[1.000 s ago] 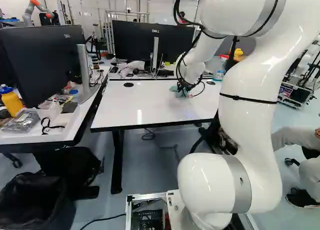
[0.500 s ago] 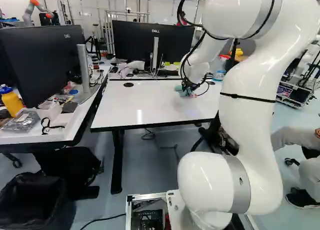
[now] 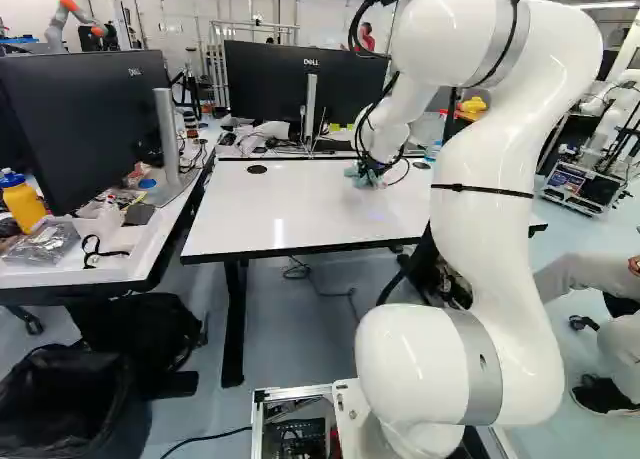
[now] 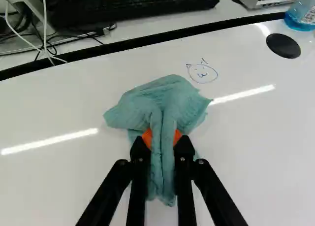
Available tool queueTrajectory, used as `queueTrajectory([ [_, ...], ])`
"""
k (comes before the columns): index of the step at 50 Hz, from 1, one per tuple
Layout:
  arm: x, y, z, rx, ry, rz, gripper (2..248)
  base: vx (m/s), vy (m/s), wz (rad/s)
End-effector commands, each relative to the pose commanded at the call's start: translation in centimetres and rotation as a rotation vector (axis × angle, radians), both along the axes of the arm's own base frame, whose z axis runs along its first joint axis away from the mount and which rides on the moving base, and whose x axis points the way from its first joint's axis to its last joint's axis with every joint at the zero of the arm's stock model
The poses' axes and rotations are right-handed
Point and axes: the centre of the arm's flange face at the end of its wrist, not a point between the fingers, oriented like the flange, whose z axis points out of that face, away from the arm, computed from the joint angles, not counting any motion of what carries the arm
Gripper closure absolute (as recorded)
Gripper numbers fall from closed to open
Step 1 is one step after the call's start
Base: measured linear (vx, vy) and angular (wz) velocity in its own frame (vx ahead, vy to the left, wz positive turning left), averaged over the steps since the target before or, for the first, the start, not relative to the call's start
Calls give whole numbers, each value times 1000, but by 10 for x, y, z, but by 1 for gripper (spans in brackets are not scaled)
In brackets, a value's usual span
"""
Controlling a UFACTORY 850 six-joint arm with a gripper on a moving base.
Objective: Clean the table with the green towel
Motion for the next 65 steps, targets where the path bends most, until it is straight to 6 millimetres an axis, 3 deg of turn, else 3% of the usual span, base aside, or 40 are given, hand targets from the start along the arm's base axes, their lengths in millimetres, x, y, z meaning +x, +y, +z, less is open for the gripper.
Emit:
queueTrajectory([
  [12,-8,18,1,1,8,27,190,0,0,0],
  [30,-36,36,3,5,28,50,190,0,0,0],
  [52,-76,34,6,9,50,34,190,0,0,0],
  [65,-74,15,6,9,47,1,190,0,0,0],
])
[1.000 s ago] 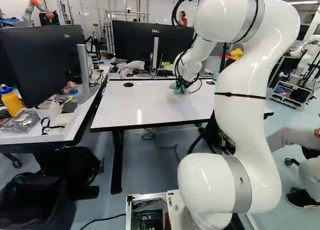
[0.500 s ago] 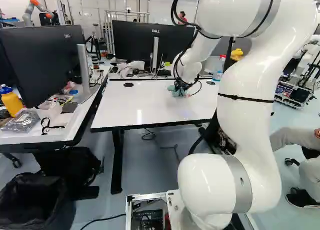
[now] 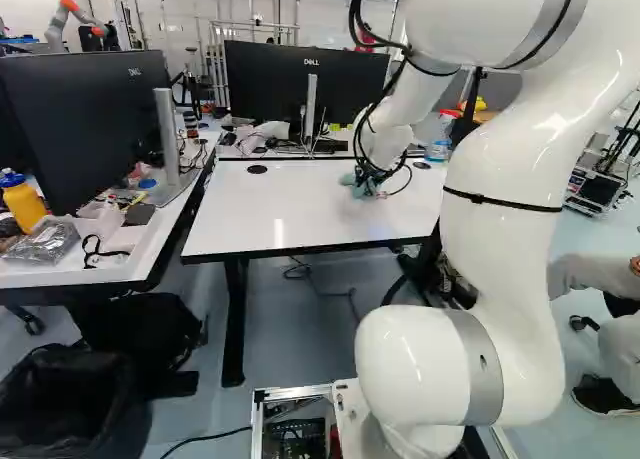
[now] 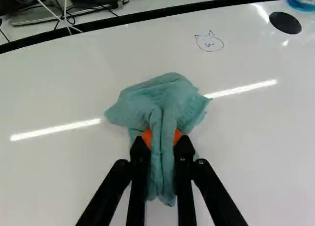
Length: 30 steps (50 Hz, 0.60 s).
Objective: Clean the table with the green towel
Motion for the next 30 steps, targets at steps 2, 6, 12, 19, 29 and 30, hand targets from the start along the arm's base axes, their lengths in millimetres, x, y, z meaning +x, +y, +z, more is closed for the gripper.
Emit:
queueTrajectory([
  [2,2,-3,0,0,-1,-4,190,0,0,0],
  [6,7,-7,-1,-1,-5,-10,190,0,0,0],
  [12,18,-10,-1,-2,-10,-11,190,0,0,0],
  [19,30,-10,-2,-4,-18,-7,190,0,0,0],
  [29,49,-9,-4,-6,-29,1,190,0,0,0],
  [30,51,-8,-4,-6,-30,3,190,0,0,0],
])
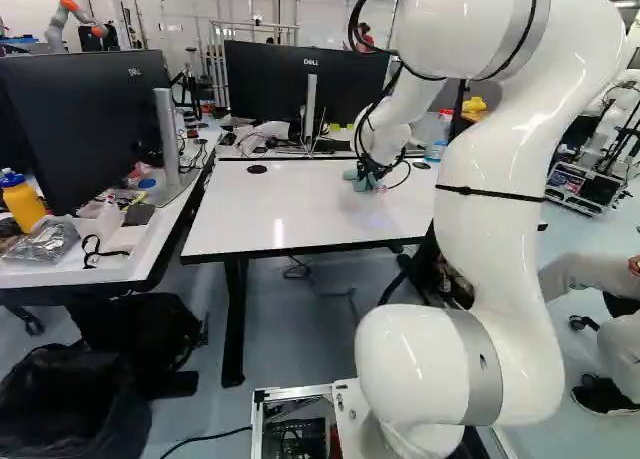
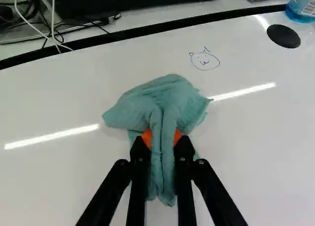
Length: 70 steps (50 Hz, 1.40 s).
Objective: Clean the table with the green towel
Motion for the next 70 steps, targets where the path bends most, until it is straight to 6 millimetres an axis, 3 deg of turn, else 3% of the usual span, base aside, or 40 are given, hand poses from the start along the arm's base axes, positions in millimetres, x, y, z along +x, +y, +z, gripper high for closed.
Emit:
queueTrajectory([
  [9,13,9,-1,-1,-7,18,190,0,0,0],
  [17,12,22,-1,-1,-5,39,190,0,0,0],
  [30,-5,37,1,1,7,61,190,0,0,0],
  [49,-40,42,3,4,28,60,190,0,0,0],
  [70,-47,48,14,2,13,70,190,0,0,0],
])
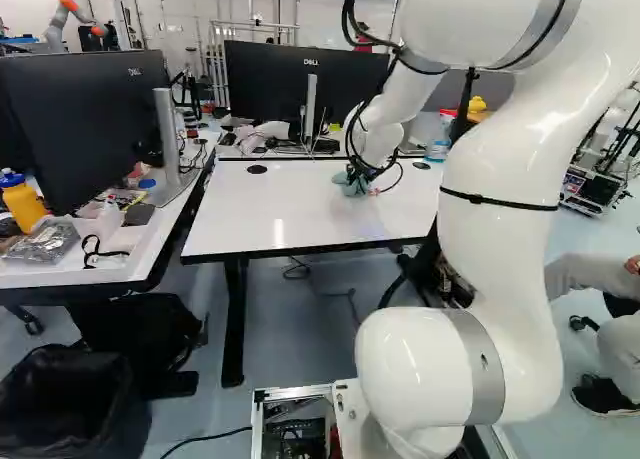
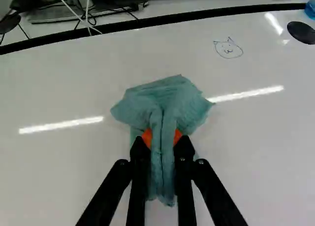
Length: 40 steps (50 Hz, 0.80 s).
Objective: Clean the table with the green towel
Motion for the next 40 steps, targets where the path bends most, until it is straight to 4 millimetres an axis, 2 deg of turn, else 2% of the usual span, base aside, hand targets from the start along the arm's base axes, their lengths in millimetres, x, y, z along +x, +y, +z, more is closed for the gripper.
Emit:
queueTrajectory([
  [12,-16,18,15,-2,-19,31,190,0,0,0],
  [40,-54,58,16,0,-5,104,190,0,0,0],
])
